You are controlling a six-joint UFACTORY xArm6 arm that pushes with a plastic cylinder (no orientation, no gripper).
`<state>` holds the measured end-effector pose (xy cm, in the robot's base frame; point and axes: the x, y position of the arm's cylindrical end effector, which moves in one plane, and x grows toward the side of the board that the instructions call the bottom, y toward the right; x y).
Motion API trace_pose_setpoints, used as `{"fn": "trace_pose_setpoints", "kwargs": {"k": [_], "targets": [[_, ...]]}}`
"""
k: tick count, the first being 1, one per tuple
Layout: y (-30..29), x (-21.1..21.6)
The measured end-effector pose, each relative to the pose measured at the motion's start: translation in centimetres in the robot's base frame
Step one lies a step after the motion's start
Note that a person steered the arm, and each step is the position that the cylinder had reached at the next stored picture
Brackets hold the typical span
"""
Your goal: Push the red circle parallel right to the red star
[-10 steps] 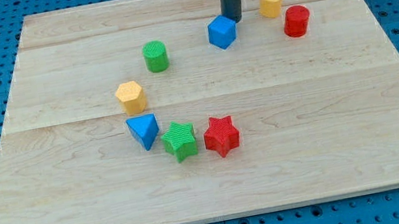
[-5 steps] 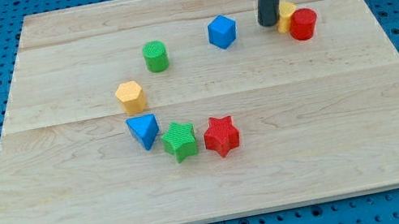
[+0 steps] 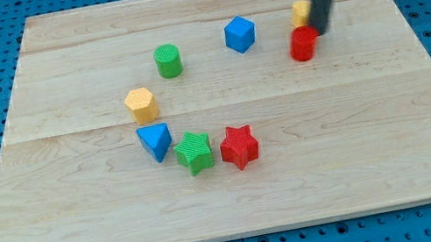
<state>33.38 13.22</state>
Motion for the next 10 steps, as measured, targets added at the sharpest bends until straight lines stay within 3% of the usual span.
{"fn": "trace_pose_setpoints", "kwargs": {"k": [1, 2, 4, 6, 7, 9, 10], "targets": [[1.8, -0.5], [-4.0, 1.0], [-6.7, 6.9], [-11.5, 7.8], [-8.3, 10.6], [-2.5, 8.0], [-1.1, 12.4]]}}
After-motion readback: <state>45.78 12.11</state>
